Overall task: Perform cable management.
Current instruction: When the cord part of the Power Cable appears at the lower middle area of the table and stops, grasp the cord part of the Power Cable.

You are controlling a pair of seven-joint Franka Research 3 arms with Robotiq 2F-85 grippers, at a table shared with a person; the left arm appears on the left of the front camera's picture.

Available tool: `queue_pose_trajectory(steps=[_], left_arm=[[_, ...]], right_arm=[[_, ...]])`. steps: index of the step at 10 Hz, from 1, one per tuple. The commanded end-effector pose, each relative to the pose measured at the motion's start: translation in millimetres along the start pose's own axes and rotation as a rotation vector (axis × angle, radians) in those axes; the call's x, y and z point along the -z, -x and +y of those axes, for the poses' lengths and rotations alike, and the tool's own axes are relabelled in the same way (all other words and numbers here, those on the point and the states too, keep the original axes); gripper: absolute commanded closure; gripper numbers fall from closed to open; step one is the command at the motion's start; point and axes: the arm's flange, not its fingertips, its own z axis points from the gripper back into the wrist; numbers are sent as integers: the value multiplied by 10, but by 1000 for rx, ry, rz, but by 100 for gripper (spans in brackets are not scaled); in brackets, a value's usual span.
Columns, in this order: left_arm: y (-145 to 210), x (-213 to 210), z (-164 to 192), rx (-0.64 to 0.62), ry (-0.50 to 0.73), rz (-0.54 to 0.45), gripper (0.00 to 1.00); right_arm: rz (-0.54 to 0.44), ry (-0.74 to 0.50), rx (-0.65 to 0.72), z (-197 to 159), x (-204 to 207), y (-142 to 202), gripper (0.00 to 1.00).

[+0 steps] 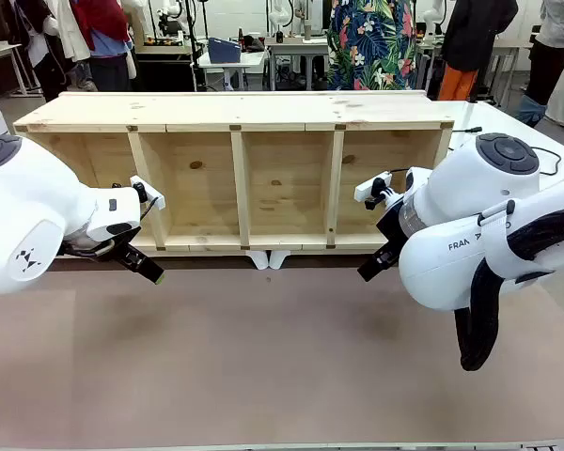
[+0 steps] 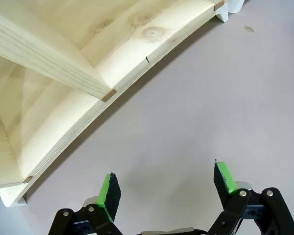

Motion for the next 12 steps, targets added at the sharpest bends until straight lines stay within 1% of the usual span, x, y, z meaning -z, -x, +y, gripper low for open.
queue_pose_trajectory(steps=[1,10,11,12], left_arm=[[0,0,-1,0,0,0,0],[-2,0,-8,3,-1,0,0],[75,-152,28,-24,-6,-9,0],[145,-353,38,-4,-3,-23,0]], right_arm=[[0,0,0,0,0,0,0],[0,1,-5,4,0,-1,0],[-4,56,-9,28,-158,32,0],[-5,96,-5,73,-334,79,0]])
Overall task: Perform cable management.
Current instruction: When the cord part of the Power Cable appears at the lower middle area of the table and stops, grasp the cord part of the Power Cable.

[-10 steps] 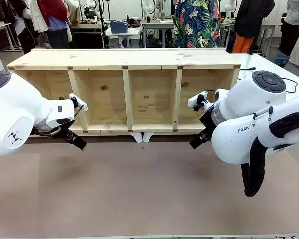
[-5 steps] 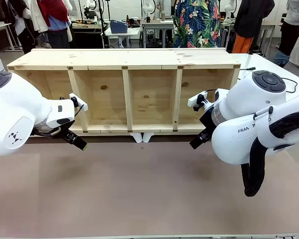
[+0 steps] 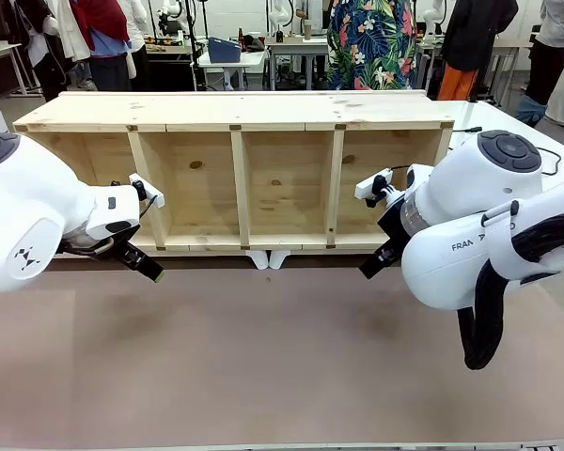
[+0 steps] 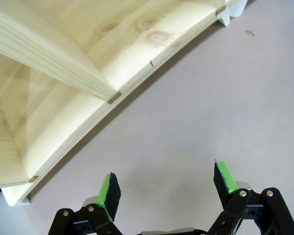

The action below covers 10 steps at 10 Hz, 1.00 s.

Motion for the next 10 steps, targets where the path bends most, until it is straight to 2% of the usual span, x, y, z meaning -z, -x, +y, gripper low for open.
queue_pose_trajectory(steps=[1,6,10], left_arm=[[250,-456,3,12,-12,-6,0],[617,-1331,-177,20,-123,12,0],[869,-1817,-141,41,-181,-10,0]], right_arm=[[-12,63,14,150,-395,174,0],[-7,154,130,411,-1260,493,0],[-40,270,221,583,-1885,860,0]])
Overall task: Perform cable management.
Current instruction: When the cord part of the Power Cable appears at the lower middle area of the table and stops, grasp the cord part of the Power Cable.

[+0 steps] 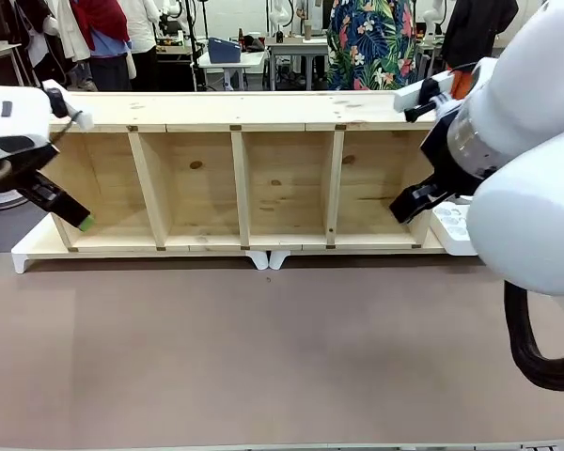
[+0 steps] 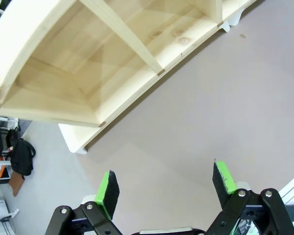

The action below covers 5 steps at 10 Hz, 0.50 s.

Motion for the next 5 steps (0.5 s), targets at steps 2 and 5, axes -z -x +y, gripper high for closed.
queue_pose_trajectory(steps=[2,5], left_arm=[[985,-76,-135,-52,-65,-50,0],[1342,-244,-69,-156,-71,-115,0]], right_arm=[[-31,87,96,12,-188,1226,0],[-45,107,135,39,-376,1517,0]])
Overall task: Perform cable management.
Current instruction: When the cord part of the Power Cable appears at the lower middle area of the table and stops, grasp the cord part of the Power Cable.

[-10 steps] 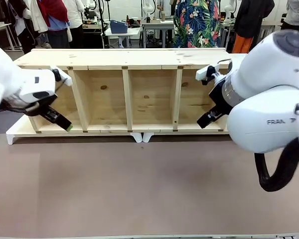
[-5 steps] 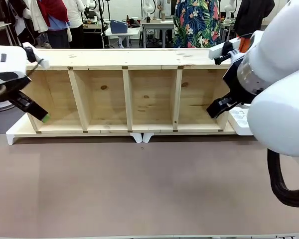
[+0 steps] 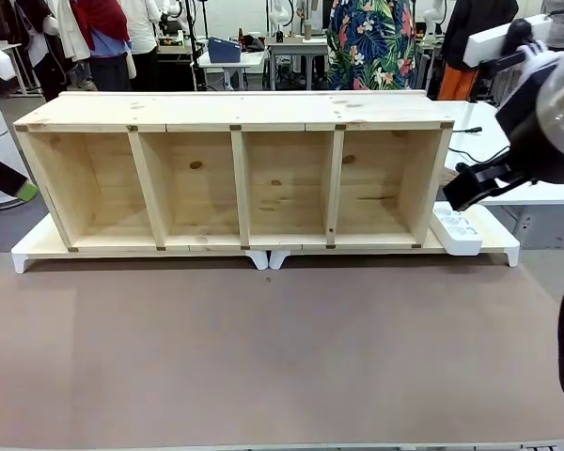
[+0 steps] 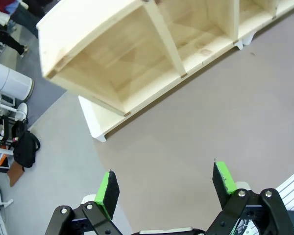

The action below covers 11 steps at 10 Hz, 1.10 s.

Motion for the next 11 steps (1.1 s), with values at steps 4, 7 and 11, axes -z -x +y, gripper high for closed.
queue_pose_trajectory(steps=[4,7,11], left_arm=[[1282,417,-236,-90,0,-17,0],[226,-266,204,-76,2,-4,0],[226,-266,204,-76,2,-4,0]], right_arm=[[-52,-34,51,32,515,1271,0],[-38,-26,32,90,-336,198,0],[-38,-26,32,90,-336,198,0]])
